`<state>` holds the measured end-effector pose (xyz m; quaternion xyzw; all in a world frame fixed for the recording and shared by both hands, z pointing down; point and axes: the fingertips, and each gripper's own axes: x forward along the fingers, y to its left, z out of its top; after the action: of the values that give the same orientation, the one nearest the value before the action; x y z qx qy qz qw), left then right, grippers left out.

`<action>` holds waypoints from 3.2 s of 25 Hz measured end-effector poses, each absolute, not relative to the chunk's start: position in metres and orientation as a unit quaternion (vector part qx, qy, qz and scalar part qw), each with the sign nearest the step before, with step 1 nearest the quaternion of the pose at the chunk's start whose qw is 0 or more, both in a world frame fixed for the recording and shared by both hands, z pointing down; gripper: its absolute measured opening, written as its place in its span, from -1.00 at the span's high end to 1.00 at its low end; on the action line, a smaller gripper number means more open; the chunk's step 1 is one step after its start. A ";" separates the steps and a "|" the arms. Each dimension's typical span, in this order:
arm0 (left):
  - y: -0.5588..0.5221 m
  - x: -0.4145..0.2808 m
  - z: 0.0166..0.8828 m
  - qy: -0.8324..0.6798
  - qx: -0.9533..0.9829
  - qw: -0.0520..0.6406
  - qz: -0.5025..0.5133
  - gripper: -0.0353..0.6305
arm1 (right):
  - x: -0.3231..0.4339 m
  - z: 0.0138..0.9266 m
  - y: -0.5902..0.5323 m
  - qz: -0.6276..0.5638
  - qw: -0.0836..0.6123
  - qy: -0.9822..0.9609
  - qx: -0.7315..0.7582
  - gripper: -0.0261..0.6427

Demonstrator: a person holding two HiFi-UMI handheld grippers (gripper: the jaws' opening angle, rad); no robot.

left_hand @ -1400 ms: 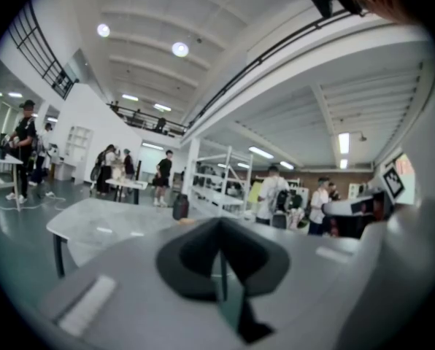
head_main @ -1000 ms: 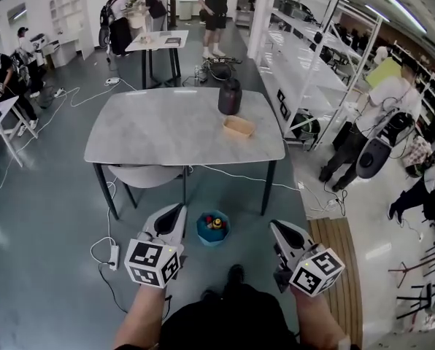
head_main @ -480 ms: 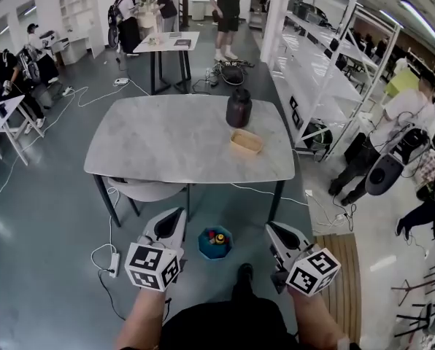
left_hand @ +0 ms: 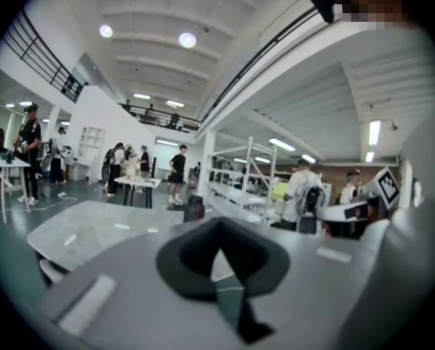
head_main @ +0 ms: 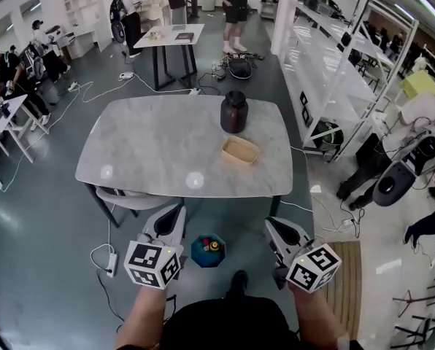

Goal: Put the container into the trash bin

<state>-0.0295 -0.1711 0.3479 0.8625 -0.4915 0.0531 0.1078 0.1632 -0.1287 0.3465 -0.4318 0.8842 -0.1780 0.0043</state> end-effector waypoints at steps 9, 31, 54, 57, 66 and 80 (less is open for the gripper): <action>-0.204 0.012 0.353 -0.496 0.858 0.112 0.076 0.88 | 0.194 0.370 -0.173 -0.193 -0.008 0.891 -0.410 0.94; -0.293 -0.021 0.384 -0.486 0.860 0.145 0.058 0.88 | 0.125 0.414 -0.270 -0.199 -0.133 0.905 -0.353 0.49; -0.373 0.011 0.454 -0.541 0.806 0.219 0.101 0.88 | 0.169 0.579 -0.446 -0.203 -0.331 0.879 -0.278 0.46; -0.378 0.014 0.461 -0.546 0.801 0.225 0.101 0.88 | 0.169 0.594 -0.458 -0.201 -0.350 0.874 -0.271 0.46; -0.387 0.018 0.472 -0.548 0.797 0.237 0.098 0.88 | 0.163 0.636 -0.473 -0.166 -0.431 0.854 -0.238 0.45; -0.372 0.001 0.478 -0.553 0.790 0.246 0.101 0.88 | 0.166 0.675 -0.476 -0.099 -0.540 0.805 -0.223 0.60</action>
<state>0.0013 -0.3724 0.4781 0.7896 -0.5531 0.1012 0.2458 0.1659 -0.4755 0.6753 -0.2233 0.8055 -0.0985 -0.5401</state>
